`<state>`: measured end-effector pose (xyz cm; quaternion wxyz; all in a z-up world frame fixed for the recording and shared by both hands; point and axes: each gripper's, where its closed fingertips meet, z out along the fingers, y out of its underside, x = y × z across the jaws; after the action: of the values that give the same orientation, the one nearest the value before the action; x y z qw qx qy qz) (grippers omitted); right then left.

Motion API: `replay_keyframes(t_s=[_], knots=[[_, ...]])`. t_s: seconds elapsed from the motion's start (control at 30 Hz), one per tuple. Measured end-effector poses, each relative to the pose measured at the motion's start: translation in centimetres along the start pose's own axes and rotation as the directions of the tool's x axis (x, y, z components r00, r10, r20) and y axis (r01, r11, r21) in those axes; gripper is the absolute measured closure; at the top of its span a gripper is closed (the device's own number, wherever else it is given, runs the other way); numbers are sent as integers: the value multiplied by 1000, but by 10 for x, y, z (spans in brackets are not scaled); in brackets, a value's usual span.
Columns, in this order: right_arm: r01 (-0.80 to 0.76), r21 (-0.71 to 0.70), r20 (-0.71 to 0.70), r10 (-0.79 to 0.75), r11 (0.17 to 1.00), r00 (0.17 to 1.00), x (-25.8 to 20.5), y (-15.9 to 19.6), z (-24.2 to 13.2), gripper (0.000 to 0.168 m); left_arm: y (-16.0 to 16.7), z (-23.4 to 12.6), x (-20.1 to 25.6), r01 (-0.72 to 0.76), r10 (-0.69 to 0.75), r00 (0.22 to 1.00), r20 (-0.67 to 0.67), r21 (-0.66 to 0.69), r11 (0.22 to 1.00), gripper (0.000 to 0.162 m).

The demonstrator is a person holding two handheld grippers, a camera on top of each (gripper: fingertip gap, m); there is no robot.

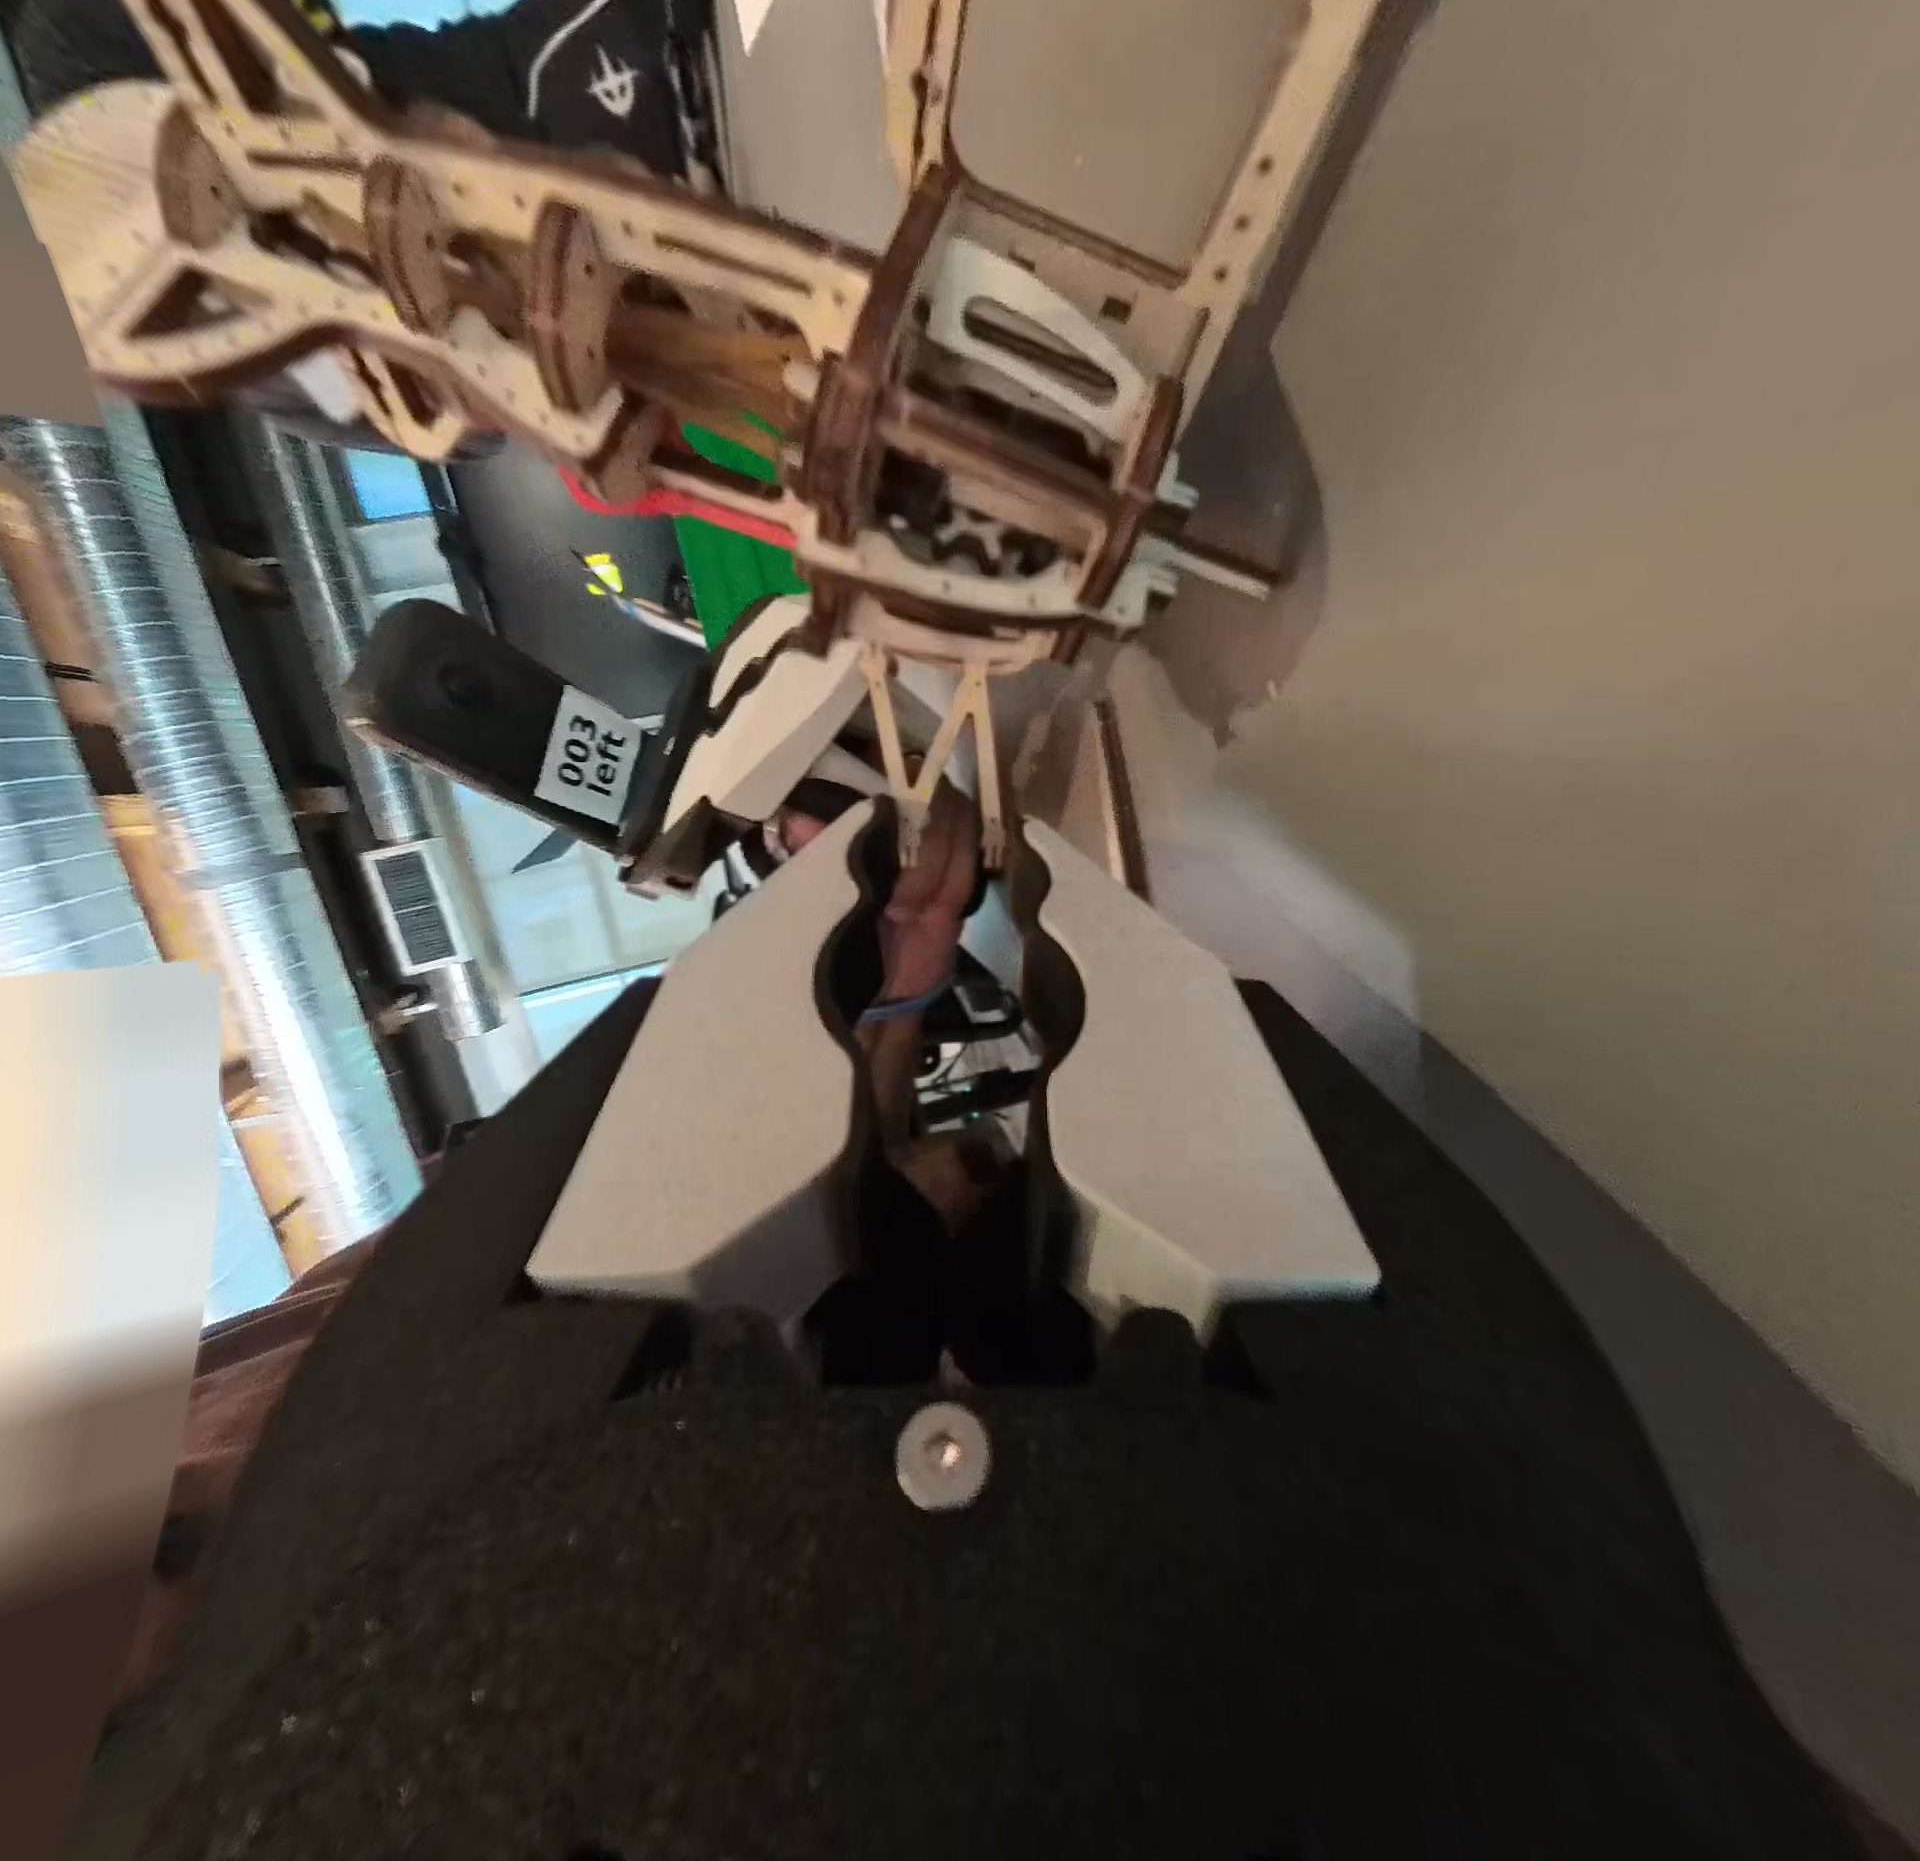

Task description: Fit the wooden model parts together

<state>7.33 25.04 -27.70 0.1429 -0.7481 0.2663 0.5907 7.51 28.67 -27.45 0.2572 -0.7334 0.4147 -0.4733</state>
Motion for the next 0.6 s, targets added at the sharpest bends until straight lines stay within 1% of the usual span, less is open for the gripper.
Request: replay_keyframes(t_s=[0.07,0.17,0.37,0.43,0.6], knots=[[-19,-18,10,19,1000,1000,-1,0,1,150,2,2,0,-12,12,1000,7,-18,1000,162],[-20,-34,-20,19,999,1000,2,-3,1,149,6,3,-2,-50,52,998,33,-48,998,162],[-22,-77,-76,16,997,997,5,-4,0,149,6,2,-2,-140,142,990,25,-71,988,162],[-19,-77,-98,11,997,995,8,-5,0,148,6,2,-3,-153,156,988,24,-74,985,162],[-32,-61,-94,26,998,995,7,-8,0,149,7,1,-4,-175,177,984,20,-87,981,161]])
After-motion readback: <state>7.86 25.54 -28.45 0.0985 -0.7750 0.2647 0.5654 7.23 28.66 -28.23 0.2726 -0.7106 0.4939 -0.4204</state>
